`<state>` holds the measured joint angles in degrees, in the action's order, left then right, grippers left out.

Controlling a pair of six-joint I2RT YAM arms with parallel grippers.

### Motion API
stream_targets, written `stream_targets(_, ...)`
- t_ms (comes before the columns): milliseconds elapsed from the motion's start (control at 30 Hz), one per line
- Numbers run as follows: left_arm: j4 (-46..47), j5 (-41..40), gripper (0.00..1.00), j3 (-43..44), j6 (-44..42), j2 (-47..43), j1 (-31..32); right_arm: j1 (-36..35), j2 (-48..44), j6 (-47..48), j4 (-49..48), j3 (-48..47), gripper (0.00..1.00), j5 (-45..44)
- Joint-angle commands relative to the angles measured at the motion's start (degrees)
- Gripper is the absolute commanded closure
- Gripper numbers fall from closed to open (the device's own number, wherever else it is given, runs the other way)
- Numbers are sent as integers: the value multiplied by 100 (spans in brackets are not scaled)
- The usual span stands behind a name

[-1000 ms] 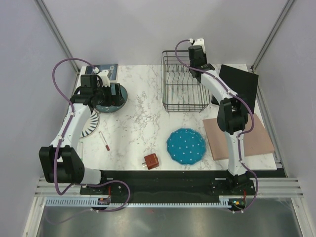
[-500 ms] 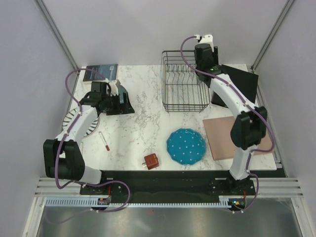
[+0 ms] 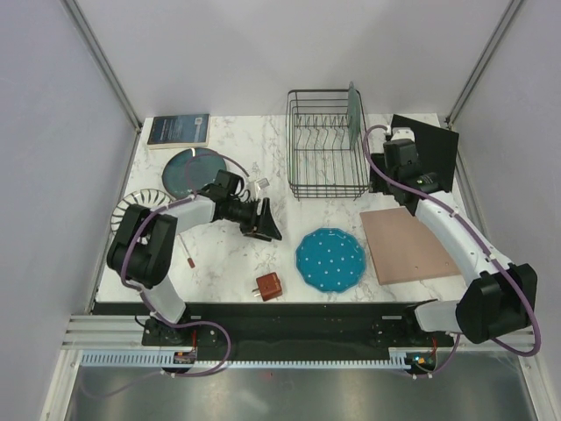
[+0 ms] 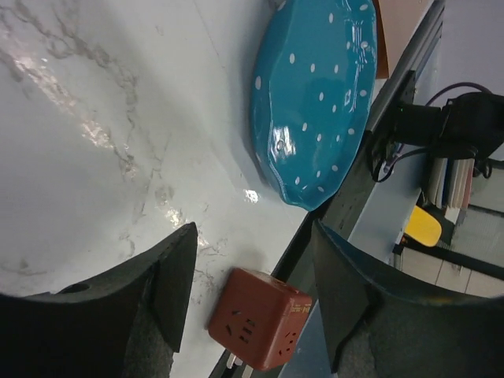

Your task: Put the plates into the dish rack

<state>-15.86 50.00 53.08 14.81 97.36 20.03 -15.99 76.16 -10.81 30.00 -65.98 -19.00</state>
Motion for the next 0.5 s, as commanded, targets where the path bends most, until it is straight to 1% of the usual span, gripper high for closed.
stream_targets(0,531,546,35,150,172,343,290,227,-391,-299,305,426,28,450)
stream_targets(100,549,590,39,264,172,616,527,342,-567,-360,296,655,28,555)
stream_targets(200,557,617,38,396,163,845,774,429,-725,-378,279,875,28,573)
stream_targets(267,584,512,41,483,207,1021,923,465,-822,-396,305,1007,28,582)
stream_targets(333,601,467,48,554,259,1196,994,491,-918,-457,296,1078,27,573)
stream_targets(467,785,327,51,677,470,1496,1082,491,-1007,-519,331,1236,27,687)
